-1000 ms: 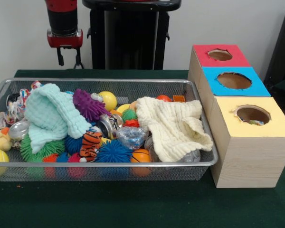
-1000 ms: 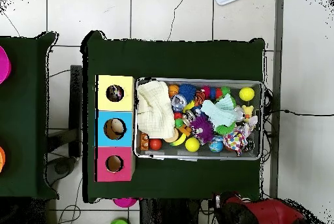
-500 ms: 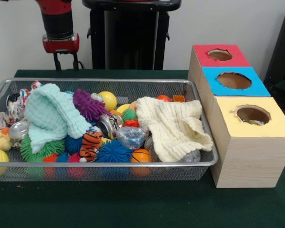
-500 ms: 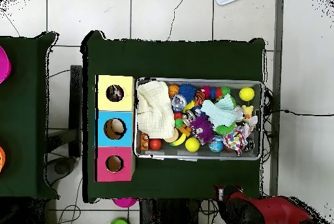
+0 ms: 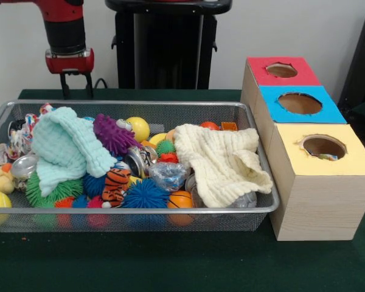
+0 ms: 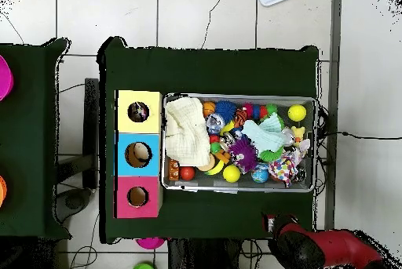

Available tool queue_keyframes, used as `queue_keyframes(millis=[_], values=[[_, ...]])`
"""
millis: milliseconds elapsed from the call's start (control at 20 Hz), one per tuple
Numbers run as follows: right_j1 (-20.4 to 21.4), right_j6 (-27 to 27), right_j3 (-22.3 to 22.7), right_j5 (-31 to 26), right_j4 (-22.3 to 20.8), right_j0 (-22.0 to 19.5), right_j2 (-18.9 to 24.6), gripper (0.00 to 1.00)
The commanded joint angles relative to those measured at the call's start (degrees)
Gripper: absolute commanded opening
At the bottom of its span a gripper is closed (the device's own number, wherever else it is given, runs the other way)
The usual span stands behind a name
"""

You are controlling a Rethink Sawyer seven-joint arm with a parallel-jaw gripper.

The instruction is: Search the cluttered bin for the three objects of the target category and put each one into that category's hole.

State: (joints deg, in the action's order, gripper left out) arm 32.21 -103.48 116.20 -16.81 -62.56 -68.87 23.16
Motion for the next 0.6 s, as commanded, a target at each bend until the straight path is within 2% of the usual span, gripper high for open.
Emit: queue_keyframes(millis=[50, 600], values=[[-0.72, 20.11, -8.14, -9.15, 0.57, -2.04, 7.97, 1.0], [1.34, 25.67, -8.91, -15.14, 2.85, -5.54, 12.53, 1.0]])
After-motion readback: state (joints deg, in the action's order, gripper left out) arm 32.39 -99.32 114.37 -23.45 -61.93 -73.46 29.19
